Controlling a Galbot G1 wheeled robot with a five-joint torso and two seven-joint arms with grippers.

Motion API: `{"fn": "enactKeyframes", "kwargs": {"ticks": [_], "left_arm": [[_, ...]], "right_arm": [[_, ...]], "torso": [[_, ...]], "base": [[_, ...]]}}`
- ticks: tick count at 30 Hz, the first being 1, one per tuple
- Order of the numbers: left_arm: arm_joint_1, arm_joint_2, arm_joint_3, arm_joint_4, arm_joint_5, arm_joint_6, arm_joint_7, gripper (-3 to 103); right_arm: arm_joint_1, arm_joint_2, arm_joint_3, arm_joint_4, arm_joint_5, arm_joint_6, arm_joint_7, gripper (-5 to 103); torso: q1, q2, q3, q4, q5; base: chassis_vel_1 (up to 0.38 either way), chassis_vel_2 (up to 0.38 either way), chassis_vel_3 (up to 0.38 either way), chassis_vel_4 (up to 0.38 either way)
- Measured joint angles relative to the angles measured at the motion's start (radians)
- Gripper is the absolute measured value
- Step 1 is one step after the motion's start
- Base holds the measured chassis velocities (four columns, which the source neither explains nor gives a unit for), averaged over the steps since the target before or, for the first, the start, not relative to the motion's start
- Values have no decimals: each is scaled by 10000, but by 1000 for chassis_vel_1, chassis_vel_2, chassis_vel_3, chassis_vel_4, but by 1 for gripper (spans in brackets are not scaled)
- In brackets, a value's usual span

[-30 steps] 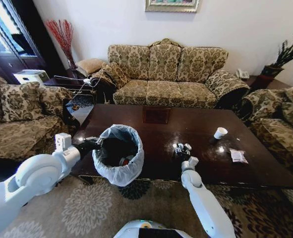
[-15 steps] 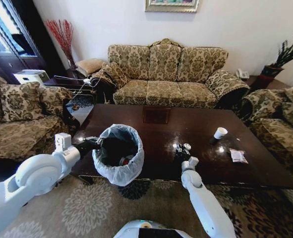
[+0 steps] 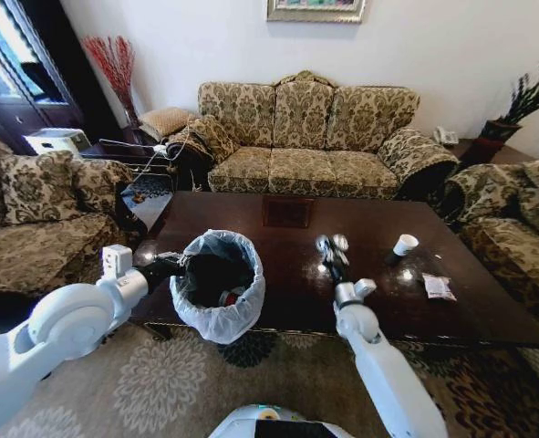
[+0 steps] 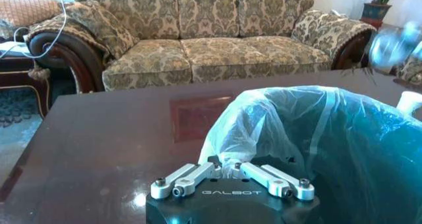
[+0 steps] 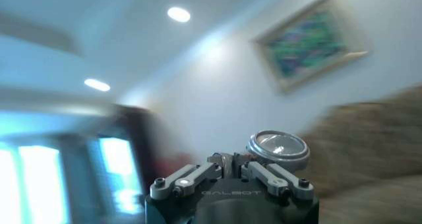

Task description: Move to the front of the table and place the trash on the table into the trash bin.

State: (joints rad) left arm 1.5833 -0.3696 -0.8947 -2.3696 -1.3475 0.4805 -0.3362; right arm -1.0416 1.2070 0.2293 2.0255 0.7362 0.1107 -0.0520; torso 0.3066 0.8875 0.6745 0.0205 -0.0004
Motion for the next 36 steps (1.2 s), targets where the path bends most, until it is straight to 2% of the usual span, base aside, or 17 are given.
{"fn": "enactKeyframes", "kwargs": {"ticks": [1, 4, 5, 8, 13, 16, 18, 21, 23, 26, 29, 30, 33, 35, 36], "left_arm": [[0, 0, 0, 0, 0, 0, 0, 3], [-9, 7, 6, 1, 1, 10, -8, 3], [-9, 7, 6, 1, 1, 10, -8, 3], [2, 12, 44, -13, 1, 31, -10, 3], [-2, -36, 59, -82, -1, 39, -15, 3], [-2, -141, 61, -213, -9, 59, -16, 3], [-1, -180, 62, -253, -9, 65, -16, 3], [15, -216, 59, -327, -13, 82, -15, 3], [12, -222, 40, -332, -14, 90, -19, 3], [-2, -237, 39, -303, -14, 91, -18, 3], [-17, -324, 80, -269, 16, 93, 22, 3], [-17, -324, 80, -269, 16, 93, 22, 3], [-9, -390, 91, -244, 79, 93, 52, 3], [1, -409, 91, -223, 84, 93, 46, 3], [17, -447, 62, -170, 107, 92, 42, 3]], "right_arm": [[0, 0, 0, 0, 0, 0, 0, 7], [386, -252, -883, 1193, 1261, -651, -1084, 7], [386, -252, -883, 1193, 1261, -651, -1084, 7], [662, -358, -1943, 1723, 1716, -1050, -2018, 7], [621, -358, -2961, 1676, 1283, -1253, -2437, 7], [415, -212, -3588, 1231, 206, -1511, -2431, 7], [374, -176, -3731, 1117, -95, -1554, -2413, 4], [330, -136, -3948, 963, -555, -1610, -2301, 9], [327, -128, -3989, 929, -700, -1638, -2237, 20], [302, -143, -3952, 925, -763, -1639, -2197, 26], [156, -250, -3849, 954, -784, -1590, -2210, 42], [156, -250, -3849, 954, -784, -1590, -2210, 42], [9, -228, -3608, 993, -807, -1264, -2234, 59], [-66, -189, -3432, 1061, -807, -1139, -2194, 59], [-246, -126, -3077, 1144, -859, -906, -1878, 65]], "torso": [[0, 0, 0, 0, 0], [0, 0, 0, 0, 1], [0, 0, 0, 0, 1], [0, 0, 0, 0, 3], [0, 0, 0, 0, 3], [0, 0, 0, -1, 4], [0, 0, 0, 0, 4], [0, 0, 0, 0, 3], [0, 0, 0, 0, 3], [0, 0, 0, 0, 4], [0, 0, 0, -1, 3], [0, 0, 0, -1, 3], [0, 0, 0, 0, 5], [0, 0, 0, 0, 4], [0, 0, 0, -1, 3]], "base": [[0, 0, 0, 0], [0, 0, 0, 0], [0, 0, 0, 0], [0, 0, 0, 0], [0, 0, 0, 0], [0, 0, 0, 0], [0, 0, 0, 0], [0, 0, 0, 0], [0, 0, 0, 0], [0, 0, 0, 0], [0, 0, 0, 0], [0, 0, 0, 0], [0, 0, 0, 0], [0, 0, 0, 0], [0, 0, 0, 0]]}}
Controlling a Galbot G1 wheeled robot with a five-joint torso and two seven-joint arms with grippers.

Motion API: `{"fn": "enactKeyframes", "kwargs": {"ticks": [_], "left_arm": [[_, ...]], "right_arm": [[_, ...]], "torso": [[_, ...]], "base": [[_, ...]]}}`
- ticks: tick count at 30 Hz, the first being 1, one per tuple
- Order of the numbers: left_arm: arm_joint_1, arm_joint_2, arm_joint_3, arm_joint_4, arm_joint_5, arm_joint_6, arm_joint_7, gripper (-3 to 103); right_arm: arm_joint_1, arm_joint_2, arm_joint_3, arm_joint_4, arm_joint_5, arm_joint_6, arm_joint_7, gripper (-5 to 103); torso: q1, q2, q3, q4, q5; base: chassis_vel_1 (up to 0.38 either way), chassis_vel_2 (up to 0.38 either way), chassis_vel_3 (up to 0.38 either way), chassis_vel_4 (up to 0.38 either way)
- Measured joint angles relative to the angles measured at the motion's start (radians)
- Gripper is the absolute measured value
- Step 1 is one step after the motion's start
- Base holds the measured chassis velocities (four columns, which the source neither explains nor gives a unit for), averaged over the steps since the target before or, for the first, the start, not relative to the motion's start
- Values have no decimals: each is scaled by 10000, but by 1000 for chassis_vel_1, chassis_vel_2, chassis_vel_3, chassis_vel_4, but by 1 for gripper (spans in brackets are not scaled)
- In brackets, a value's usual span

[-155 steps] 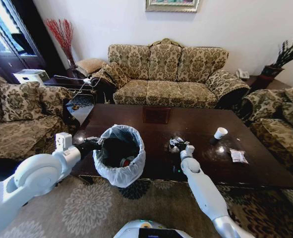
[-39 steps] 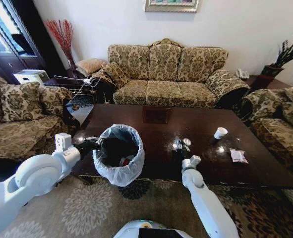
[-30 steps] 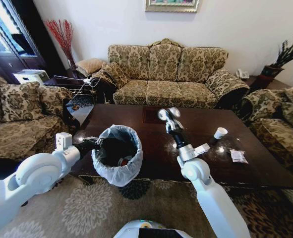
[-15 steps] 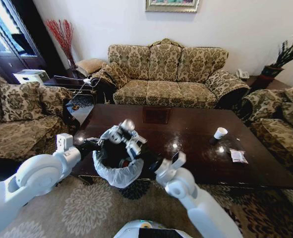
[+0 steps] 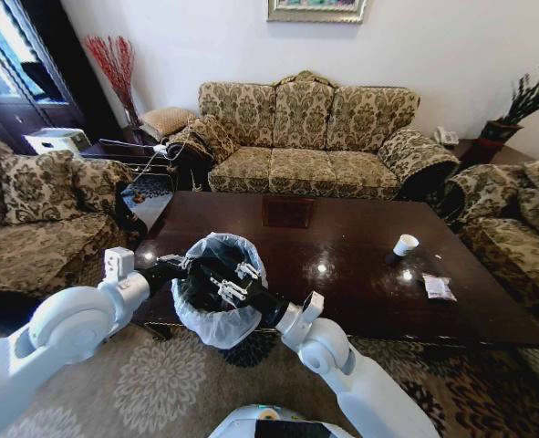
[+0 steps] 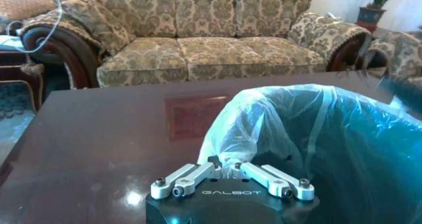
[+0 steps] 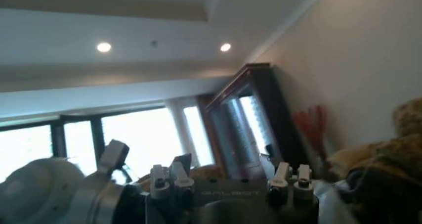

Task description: Move to the front of the table and place the trash on the table into the trash bin.

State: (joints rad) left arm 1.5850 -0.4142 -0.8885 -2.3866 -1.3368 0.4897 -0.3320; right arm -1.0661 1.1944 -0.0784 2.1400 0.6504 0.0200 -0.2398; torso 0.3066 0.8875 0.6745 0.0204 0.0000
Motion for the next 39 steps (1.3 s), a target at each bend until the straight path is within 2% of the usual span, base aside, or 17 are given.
{"fn": "enactKeyframes", "kwargs": {"ticks": [3, 4, 6, 7, 8, 10, 15, 18, 32, 36, 39], "left_arm": [[50, -133, -97, 87, 53, 5, -14, 3], [50, -133, -97, 87, 53, 5, -14, 3], [35, -215, -109, 130, 79, 6, -23, 3], [35, -215, -109, 130, 79, 6, -23, 3], [33, -250, -109, 130, 84, 4, -25, 3], [49, -315, -101, 113, 110, 2, -29, 3], [76, -389, -72, 65, 139, 2, -30, 3], [76, -422, -70, 40, 143, 2, -33, 3], [211, -878, -110, -71, 295, 5, -28, 3], [319, -1101, -128, -136, 403, 13, -1, 3], [369, -1283, -132, -217, 465, 22, 27, 3]], "right_arm": [[-719, 49, 1213, 58, -509, 438, 1718, 81], [-719, 49, 1213, 58, -509, 438, 1718, 81], [-1402, 23, 2402, -280, -829, 246, 2970, 91], [-1402, 23, 2402, -280, -829, 246, 2970, 91], [-1662, 5, 2846, -434, -780, 80, 3311, 96], [-2175, -105, 3957, -896, -235, -280, 3830, 100], [-2307, -163, 5085, -1710, 114, -301, 3972, 100], [-2135, -102, 5311, -2037, 172, -286, 4026, 100], [-1871, -59, 5515, -2978, 143, -75, 3993, 100], [-1747, -50, 5636, -3539, -58, 133, 3995, 100], [-1513, 43, 5747, -4399, -814, 442, 4138, 100]], "torso": [[0, 0, 0, 2, 0], [0, 0, 0, 2, 0], [0, 0, 0, 0, 2], [0, 0, 0, 0, 2], [0, 0, 0, -1, 3], [0, 0, 1, -1, 4], [0, 0, 0, -1, 1], [0, 0, 0, 1, 1], [0, -2, 1, 0, 6], [0, -2, 1, 0, -9], [1, -3, 2, -1, 7]], "base": [[0, 0, 0, 0], [0, 0, 0, 0], [0, 0, 0, 0], [0, 0, 0, 0], [0, 0, 0, 0], [0, 0, 0, 0], [-8, -22, 6, 25], [-23, -107, 31, 81], [-167, -231, 174, 222], [-325, -314, 315, 310], [-321, -308, 300, 324]]}}
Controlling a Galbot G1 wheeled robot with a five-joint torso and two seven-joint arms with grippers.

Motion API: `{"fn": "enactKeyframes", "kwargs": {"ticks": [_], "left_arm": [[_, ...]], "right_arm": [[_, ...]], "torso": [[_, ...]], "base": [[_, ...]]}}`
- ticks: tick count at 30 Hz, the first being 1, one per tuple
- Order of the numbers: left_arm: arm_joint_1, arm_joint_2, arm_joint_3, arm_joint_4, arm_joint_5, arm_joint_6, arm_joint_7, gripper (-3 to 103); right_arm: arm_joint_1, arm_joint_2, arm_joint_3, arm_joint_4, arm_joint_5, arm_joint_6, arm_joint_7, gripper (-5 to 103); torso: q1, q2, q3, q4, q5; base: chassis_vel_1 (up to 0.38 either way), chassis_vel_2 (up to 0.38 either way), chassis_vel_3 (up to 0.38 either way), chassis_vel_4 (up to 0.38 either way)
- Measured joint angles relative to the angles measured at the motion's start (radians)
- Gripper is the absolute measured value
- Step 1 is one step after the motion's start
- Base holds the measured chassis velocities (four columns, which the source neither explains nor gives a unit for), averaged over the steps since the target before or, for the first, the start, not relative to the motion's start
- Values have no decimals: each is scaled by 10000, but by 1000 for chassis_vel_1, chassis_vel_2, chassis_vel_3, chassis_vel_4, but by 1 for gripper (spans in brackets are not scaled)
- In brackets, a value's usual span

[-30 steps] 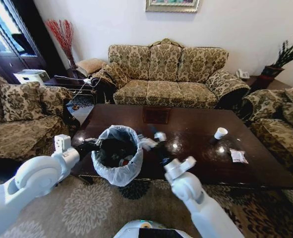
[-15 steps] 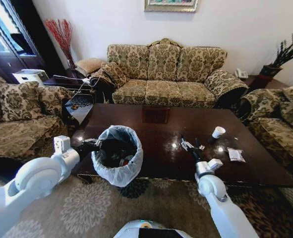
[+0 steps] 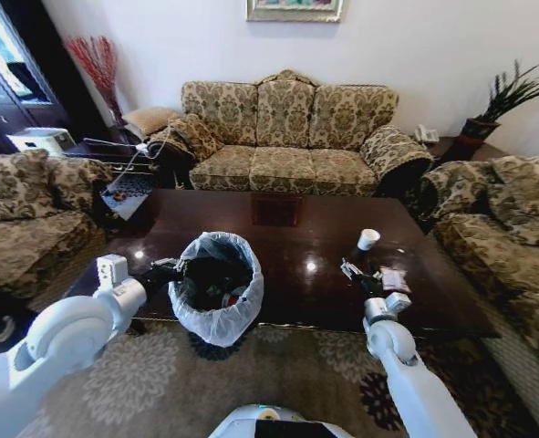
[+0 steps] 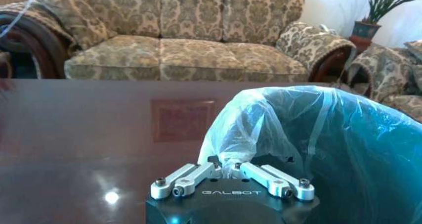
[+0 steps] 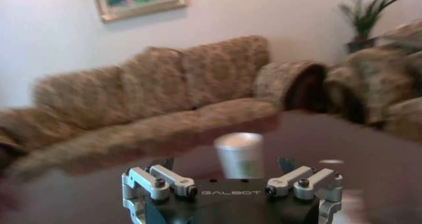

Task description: Move to the front of the table and place the trash on the table into the trash bin.

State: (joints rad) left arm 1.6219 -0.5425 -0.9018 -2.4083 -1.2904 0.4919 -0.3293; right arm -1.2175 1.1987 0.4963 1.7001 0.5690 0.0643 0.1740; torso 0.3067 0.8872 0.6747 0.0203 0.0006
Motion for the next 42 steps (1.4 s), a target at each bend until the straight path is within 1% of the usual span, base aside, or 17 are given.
{"fn": "enactKeyframes", "kwargs": {"ticks": [4, 8, 12, 14, 18, 22, 23, 24, 27, 29, 30, 31, 34, 36, 37, 40, 42], "left_arm": [[82, -272, 0, -136, 82, 16, 51, 3], [283, -531, -7, -232, 288, 18, 161, 3], [373, -667, -18, -282, 385, 19, 171, 3], [412, -726, -35, -329, 417, 20, 171, 3], [502, -808, -65, -391, 470, 22, 186, 3], [631, -892, -143, -485, 522, 22, 206, 3], [677, -915, -176, -506, 541, 22, 209, 3], [677, -915, -176, -506, 541, 22, 209, 3], [754, -959, -221, -531, 604, 23, 216, 3], [757, -973, -222, -546, 614, 23, 216, 3], [758, -983, -222, -561, 618, 23, 216, 3], [763, -995, -222, -577, 626, 22, 216, 3], [795, -1004, -226, -608, 642, 22, 216, 3], [827, -1002, -244, -613, 658, 22, 219, 3], [827, -1002, -244, -613, 658, 22, 219, 3], [839, -982, -265, -620, 664, 21, 221, 3], [860, -967, -283, -632, 665, 21, 221, 3]], "right_arm": [[286, 104, 118, -1004, -767, 155, 352, 100], [493, 92, 175, -1755, -796, -10, 642, 100], [714, 7, 153, -2228, -478, -119, 654, 100], [806, -51, 112, -2319, -124, -320, 495, 100], [1034, -64, -8, -2657, 39, -538, 379, 103], [1185, -23, -52, -2906, 50, -726, 381, 96], [1181, -22, -52, -2907, 68, -765, 375, 91], [1181, -22, -52, -2907, 68, -765, 375, 91], [1101, -32, -60, -2852, 118, -799, 326, 76], [1078, -42, -62, -2818, 163, -816, 318, 76], [1064, -49, -63, -2804, 193, -824, 312, 65], [1051, -55, -67, -2801, 208, -824, 304, 59], [1026, -79, -81, -2796, 226, -813, 283, 54], [997, -98, -83, -2755, 285, -793, 266, 42], [997, -98, -83, -2755, 285, -793, 266, 42], [901, -102, -81, -2473, 500, -790, 251, 27], [798, -96, -86, -2173, 659, -683, 149, 25]], "torso": [[0, 0, 0, -3, 1], [-1, 1, -1, -4, 2], [-1, 1, -1, 1, -18], [-1, 1, -1, 11, -12], [-1, 1, -1, 3, -13], [-1, 1, -1, 1, 5], [-1, 1, -1, -1, -1], [-1, 1, -1, -1, -1], [-1, 1, -1, -1, -5], [-1, 1, -1, 1, -8], [-1, 1, -1, 1, -11], [-1, 2, -2, 2, -10], [-1, 3, -1, 2, -7], [-1, 3, -2, 1, -7], [-1, 3, -2, 1, -7], [-2, 4, -2, 1, -8], [-1, 3, 0, 0, -2]], "base": [[-255, -240, 227, 220], [-73, -101, 73, 59], [0, 0, 0, 0], [56, 80, -22, -41], [43, 43, -9, -28], [0, 0, 0, 0], [0, 0, 0, 0], [0, 0, 0, 0], [0, 0, 0, 0], [0, 0, 0, 0], [0, 0, 0, 0], [0, 0, 0, 0], [0, 0, 0, 0], [0, 0, 0, 0], [0, 0, 0, 0], [0, 0, 0, 0], [0, 0, 0, 0]]}}
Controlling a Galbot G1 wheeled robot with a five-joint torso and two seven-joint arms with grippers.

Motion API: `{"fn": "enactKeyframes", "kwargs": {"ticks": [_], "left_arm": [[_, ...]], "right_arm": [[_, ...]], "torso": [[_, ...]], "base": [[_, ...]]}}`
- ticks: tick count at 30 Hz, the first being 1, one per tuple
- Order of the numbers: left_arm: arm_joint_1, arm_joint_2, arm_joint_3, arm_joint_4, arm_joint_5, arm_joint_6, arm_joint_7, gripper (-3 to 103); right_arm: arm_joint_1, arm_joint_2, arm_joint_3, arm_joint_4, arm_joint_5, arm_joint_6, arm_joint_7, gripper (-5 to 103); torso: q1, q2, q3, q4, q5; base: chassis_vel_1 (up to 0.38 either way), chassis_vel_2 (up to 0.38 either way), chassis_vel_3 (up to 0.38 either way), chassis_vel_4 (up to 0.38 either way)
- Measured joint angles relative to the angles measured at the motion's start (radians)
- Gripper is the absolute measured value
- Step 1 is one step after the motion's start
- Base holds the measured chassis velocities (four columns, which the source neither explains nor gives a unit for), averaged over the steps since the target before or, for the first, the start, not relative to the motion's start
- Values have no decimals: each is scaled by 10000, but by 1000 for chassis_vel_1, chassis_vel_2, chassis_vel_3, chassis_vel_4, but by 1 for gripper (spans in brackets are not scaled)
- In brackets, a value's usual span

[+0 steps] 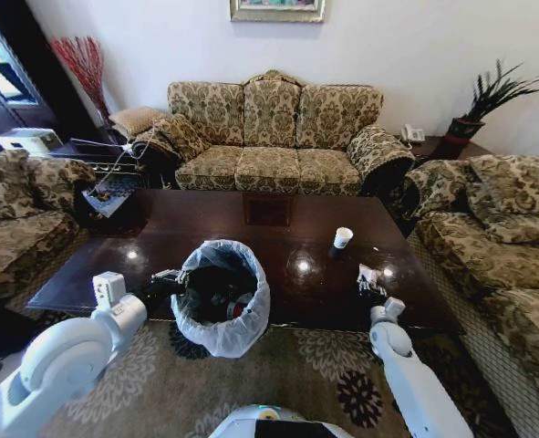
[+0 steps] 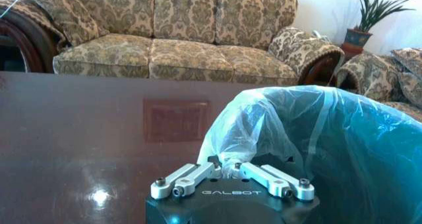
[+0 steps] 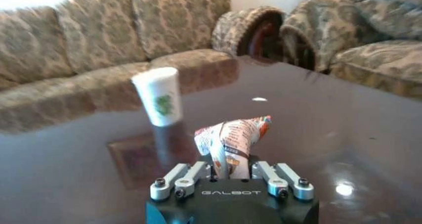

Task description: Move to the front of the table and place the trash on the table into the trash bin.

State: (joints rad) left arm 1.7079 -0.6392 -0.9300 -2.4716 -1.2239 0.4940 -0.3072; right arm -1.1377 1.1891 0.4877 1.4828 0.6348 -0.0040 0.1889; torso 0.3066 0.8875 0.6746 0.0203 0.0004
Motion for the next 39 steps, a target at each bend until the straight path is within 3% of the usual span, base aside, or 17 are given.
{"fn": "enactKeyframes", "kwargs": {"ticks": [4, 8, 9, 11, 12, 15, 20, 27, 33, 35, 39], "left_arm": [[95, 152, -88, -8, -5, -2, -6, 3], [96, 325, -107, 29, -42, -2, -29, 3], [68, 435, -107, 83, -81, -2, -46, 3], [-29, 659, -100, 218, -195, -2, -112, 3], [-29, 659, -100, 218, -195, -2, -112, 3], [-183, 883, -55, 400, -368, -2, -212, 3], [-342, 968, 86, 467, -549, -3, -284, 3], [-359, 911, 116, 249, -583, 62, -291, 3], [-252, 815, 77, -39, -583, 134, -280, 3], [-242, 790, 76, -73, -580, 145, -278, 3], [-220, 721, 75, -130, -575, 183, -260, 3]], "right_arm": [[-394, 34, -47, 1868, 274, 940, -880, 15], [-498, 38, -238, 3292, 284, 1219, -1571, 10], [-501, -5, -485, 4253, 449, 1308, -2046, 10], [-418, -184, -1053, 5733, 1028, 1197, -3233, 10], [-418, -184, -1053, 5733, 1028, 1197, -3233, 10], [-105, -427, -2217, 7434, 1761, 719, -4537, 10], [-59, -659, -3734, 8310, 1729, 449, -5450, 10], [125, -557, -4875, 7491, 599, 433, -5786, 8], [123, -361, -5443, 7017, -301, 233, -5408, 32], [109, -341, -5480, 7006, -374, 232, -5363, 32], [12, -304, -5453, 7079, -635, 254, -5285, 48]], "torso": [[0, 0, 0, 0, -3], [0, 1, -1, 0, -3], [0, 1, -2, 1, -10], [0, 0, -1, 2, -7], [0, 0, -1, 2, -7], [0, 0, -1, 2, -7], [-1, 1, -1, 0, -7], [0, 0, -1, 1, -2], [-1, 0, -1, 1, -4], [-1, 0, -1, 0, -4], [0, 0, -1, 1, -4]], "base": [[0, 0, 0, 0], [0, 0, 0, 0], [0, 0, 0, 0], [0, 0, 0, 0], [0, 0, 0, 0], [0, 0, 0, 0], [0, 0, 0, 0], [0, 0, 0, 0], [0, 0, 0, 0], [0, 0, 0, 0], [0, 0, 0, 0]]}}
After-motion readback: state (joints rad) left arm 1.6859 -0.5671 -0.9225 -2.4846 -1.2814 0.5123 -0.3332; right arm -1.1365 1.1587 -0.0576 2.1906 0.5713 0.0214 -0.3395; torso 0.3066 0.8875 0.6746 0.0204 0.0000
